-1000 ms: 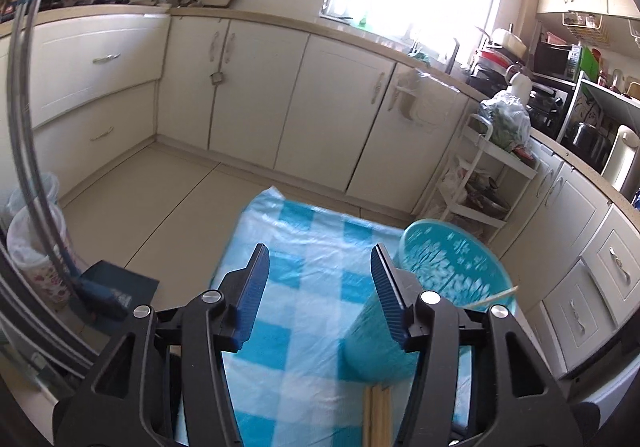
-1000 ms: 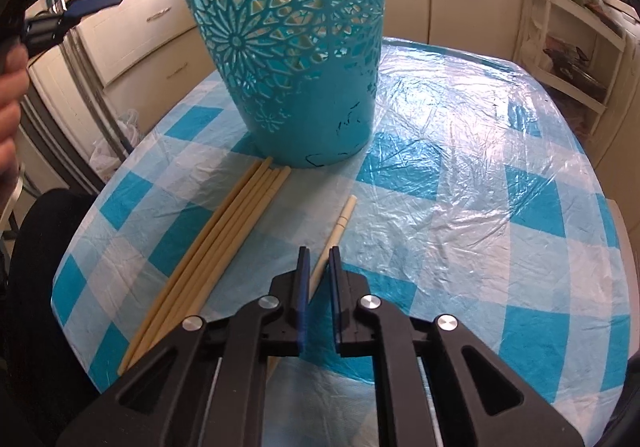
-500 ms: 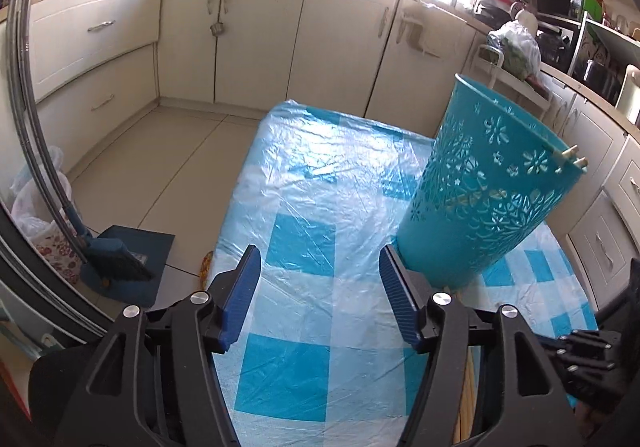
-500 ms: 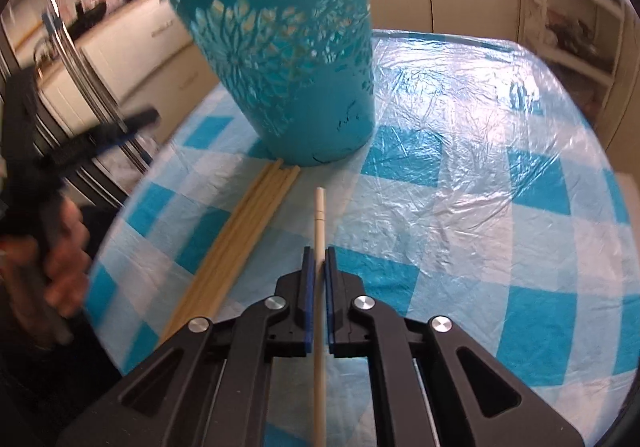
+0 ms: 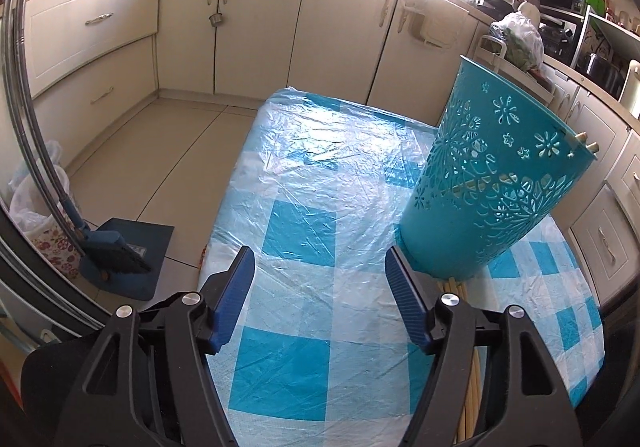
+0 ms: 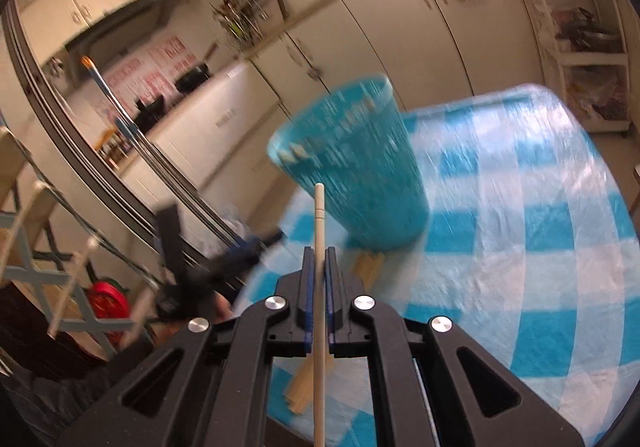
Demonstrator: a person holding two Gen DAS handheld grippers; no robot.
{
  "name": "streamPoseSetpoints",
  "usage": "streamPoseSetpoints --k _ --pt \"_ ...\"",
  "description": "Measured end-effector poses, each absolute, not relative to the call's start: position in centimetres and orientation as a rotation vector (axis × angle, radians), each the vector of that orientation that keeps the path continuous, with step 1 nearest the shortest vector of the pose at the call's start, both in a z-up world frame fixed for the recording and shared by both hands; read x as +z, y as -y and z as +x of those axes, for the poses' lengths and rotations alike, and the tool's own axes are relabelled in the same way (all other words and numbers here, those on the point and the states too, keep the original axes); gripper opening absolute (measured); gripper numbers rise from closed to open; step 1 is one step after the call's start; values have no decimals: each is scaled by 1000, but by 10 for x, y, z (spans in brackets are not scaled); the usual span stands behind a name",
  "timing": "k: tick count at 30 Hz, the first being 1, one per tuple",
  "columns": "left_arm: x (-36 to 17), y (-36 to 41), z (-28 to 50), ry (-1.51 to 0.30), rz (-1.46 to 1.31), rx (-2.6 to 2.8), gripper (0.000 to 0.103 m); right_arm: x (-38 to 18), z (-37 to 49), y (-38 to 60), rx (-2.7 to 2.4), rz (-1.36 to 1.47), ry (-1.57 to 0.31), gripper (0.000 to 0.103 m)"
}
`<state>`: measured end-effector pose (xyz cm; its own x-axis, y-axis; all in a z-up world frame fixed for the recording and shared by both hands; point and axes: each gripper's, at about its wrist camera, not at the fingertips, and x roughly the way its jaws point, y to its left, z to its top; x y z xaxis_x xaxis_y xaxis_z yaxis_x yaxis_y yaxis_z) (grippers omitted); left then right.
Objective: Organize utensils
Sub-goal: 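Carry the chopstick over the teal basket with the right tool and release it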
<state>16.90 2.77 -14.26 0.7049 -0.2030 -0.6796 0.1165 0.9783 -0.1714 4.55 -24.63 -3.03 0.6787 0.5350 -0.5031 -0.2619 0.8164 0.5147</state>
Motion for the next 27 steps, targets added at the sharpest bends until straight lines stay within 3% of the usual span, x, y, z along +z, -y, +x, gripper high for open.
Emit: streamPoseSetpoints --k 6,10,17,27 --pt "-145 -24 168 -772 -108 -183 65 47 83 230 430 428 -400 6" --pt "-146 -26 169 -776 -118 -178 66 60 124 217 327 377 -277 6" --pt "-146 -31 172 -776 -141 -179 67 18 166 196 165 263 -264 6" --pt "-147 -30 173 -778 -146 -185 68 4 175 200 136 195 -305 6"
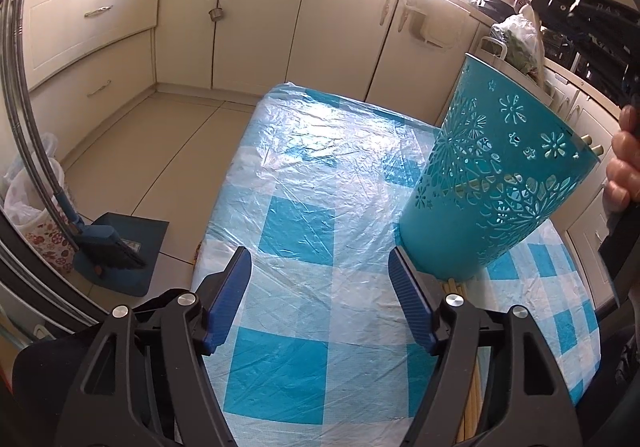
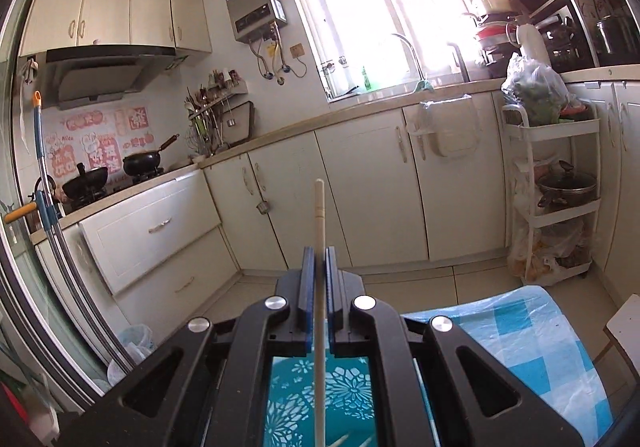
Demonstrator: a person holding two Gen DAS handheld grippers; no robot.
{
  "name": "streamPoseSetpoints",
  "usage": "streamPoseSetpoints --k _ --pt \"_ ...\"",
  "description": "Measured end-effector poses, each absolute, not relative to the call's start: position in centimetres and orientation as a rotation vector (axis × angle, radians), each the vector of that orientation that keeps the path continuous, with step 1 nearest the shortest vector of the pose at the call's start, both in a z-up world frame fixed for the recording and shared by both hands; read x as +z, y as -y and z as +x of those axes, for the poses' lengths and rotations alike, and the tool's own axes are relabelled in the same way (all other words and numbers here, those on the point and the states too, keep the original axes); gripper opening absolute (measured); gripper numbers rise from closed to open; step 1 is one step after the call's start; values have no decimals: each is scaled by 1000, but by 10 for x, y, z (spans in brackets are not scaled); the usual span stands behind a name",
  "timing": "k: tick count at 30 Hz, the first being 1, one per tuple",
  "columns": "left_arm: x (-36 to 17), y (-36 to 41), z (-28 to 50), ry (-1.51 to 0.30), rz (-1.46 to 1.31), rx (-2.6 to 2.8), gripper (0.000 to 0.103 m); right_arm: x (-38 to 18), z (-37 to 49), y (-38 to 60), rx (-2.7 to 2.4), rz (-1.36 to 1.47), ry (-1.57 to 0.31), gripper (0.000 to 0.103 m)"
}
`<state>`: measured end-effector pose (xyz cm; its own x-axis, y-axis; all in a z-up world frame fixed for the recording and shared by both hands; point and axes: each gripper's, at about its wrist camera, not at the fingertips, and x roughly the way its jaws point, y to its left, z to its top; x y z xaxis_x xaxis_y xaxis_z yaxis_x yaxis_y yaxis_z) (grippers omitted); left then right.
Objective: Organize utensils
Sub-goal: 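Carry the chopstick over the teal basket with the right tool and release it, then move the right tool back down to the chopstick bundle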
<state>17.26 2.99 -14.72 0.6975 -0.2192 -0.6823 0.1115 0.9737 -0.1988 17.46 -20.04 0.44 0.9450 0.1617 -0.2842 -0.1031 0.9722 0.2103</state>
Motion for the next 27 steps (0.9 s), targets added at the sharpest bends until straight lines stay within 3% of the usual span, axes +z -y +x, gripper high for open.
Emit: streamPoseSetpoints --k 6,17,20,27 --pt "-146 -29 171 -773 -141 -177 68 -2 150 202 157 185 -337 6" --pt "-131 -27 150 -714 -96 -140 72 -16 61 220 139 183 -377 17" --pt "-130 -25 142 -706 -82 -143 72 -33 38 221 114 178 -430 26" --pt "-125 -20 125 -687 -59 -147 75 -78 31 218 96 184 -610 28"
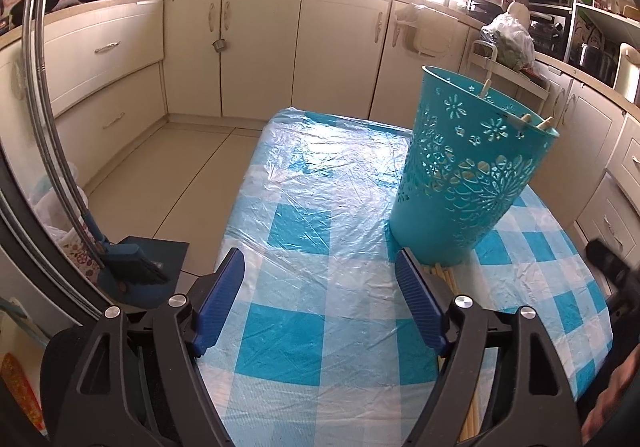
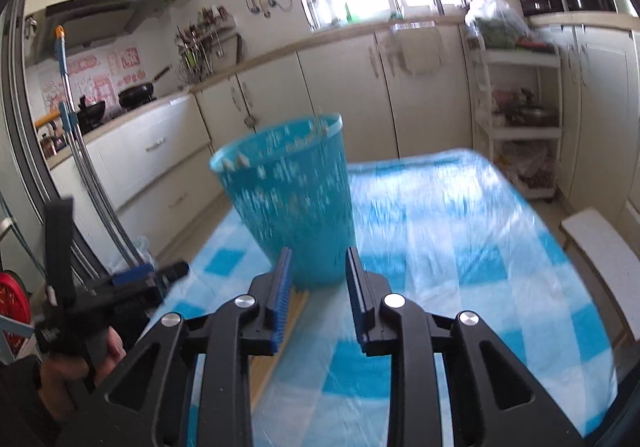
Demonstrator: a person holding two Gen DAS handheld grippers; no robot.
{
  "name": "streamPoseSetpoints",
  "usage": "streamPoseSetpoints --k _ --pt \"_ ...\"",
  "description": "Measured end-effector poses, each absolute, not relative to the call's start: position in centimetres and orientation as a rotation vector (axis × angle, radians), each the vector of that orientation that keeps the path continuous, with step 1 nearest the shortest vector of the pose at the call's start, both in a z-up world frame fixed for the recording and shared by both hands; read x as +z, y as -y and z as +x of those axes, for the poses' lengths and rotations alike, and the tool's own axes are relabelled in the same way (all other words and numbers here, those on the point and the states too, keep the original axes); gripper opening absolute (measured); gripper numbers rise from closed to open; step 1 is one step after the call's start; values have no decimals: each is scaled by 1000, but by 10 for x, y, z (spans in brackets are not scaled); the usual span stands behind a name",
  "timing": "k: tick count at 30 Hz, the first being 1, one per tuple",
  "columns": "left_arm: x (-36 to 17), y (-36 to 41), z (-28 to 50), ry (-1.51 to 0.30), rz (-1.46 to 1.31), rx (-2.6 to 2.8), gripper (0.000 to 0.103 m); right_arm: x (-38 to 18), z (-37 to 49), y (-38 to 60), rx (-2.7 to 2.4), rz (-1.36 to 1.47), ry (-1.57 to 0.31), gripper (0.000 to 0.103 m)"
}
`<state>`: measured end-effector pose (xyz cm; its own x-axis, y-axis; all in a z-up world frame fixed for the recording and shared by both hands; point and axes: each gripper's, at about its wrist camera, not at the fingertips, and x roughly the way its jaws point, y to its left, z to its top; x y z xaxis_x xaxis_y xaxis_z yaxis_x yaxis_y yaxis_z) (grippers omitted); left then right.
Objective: Organize utensils
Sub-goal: 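Move the right tool back down to the chopstick bundle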
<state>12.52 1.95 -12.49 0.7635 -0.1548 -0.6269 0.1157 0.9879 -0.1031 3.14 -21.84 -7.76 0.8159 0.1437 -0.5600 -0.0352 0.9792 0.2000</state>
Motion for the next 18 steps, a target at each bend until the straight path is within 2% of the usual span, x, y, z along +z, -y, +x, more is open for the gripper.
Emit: streamPoseSetpoints --k 3,11,18 --pt "-124 -20 120 -684 -59 -144 77 -88 37 211 105 163 -669 31" --pt "-130 -21 116 -695 -62 -145 79 -125 49 189 123 106 -814 31" --pt "-136 -22 118 -710 -63 -146 79 -147 66 178 111 83 -884 25"
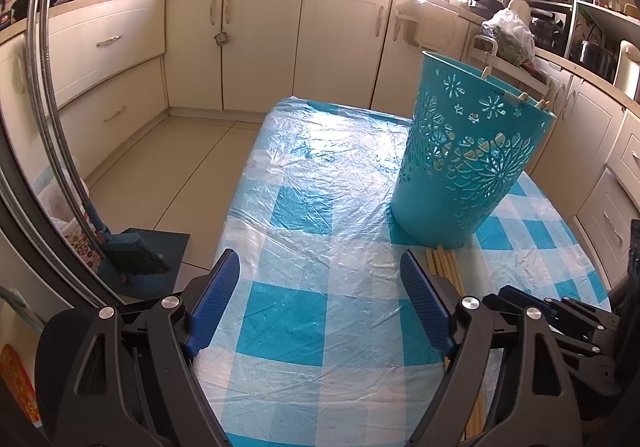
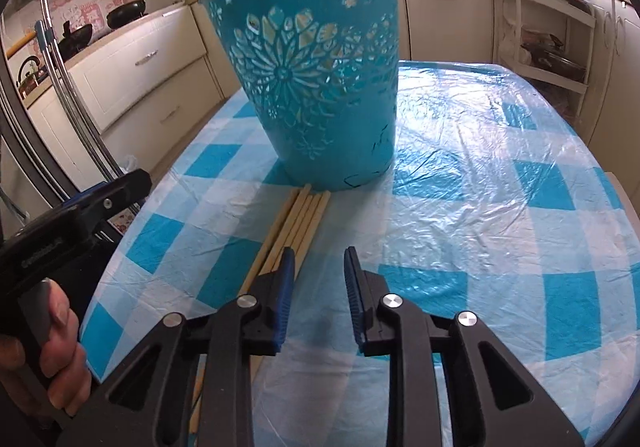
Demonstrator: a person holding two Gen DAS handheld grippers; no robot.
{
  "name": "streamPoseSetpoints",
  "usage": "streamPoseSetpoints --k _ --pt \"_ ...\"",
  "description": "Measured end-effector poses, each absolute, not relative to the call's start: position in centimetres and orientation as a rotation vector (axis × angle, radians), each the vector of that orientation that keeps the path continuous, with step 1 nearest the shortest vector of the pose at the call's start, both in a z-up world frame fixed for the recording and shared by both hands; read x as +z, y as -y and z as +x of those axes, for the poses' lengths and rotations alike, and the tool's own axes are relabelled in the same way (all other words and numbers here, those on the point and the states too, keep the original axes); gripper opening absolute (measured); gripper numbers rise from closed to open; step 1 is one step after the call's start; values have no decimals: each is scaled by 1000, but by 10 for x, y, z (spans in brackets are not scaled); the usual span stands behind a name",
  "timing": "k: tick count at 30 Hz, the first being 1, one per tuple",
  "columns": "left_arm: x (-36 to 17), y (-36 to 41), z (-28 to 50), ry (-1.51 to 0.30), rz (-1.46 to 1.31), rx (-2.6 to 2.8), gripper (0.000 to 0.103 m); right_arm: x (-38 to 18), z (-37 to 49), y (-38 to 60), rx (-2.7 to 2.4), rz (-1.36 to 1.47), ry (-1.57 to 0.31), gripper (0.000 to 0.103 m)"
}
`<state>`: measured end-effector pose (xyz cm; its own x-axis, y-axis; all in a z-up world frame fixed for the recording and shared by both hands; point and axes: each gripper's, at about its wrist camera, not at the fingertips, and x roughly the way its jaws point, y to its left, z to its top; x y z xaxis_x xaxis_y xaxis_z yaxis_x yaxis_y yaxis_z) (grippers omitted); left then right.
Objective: Organize utensils
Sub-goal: 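Move the right tool back down to the chopstick bundle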
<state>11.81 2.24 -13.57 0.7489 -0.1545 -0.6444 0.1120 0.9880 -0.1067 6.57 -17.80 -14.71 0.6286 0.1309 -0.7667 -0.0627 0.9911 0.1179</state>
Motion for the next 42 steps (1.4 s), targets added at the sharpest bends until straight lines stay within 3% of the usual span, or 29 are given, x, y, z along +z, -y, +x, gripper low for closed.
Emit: streamPoseSetpoints --k 29,36,42 --pt "-145 -17 123 -747 -51 -150 80 -155 85 158 87 -54 -945 21" --pt "-146 -18 124 -748 -58 -151 80 -154 81 171 91 -37 -949 11" --pt "-147 -14 123 -753 -44 -168 80 -153 73 189 77 -20 -949 10"
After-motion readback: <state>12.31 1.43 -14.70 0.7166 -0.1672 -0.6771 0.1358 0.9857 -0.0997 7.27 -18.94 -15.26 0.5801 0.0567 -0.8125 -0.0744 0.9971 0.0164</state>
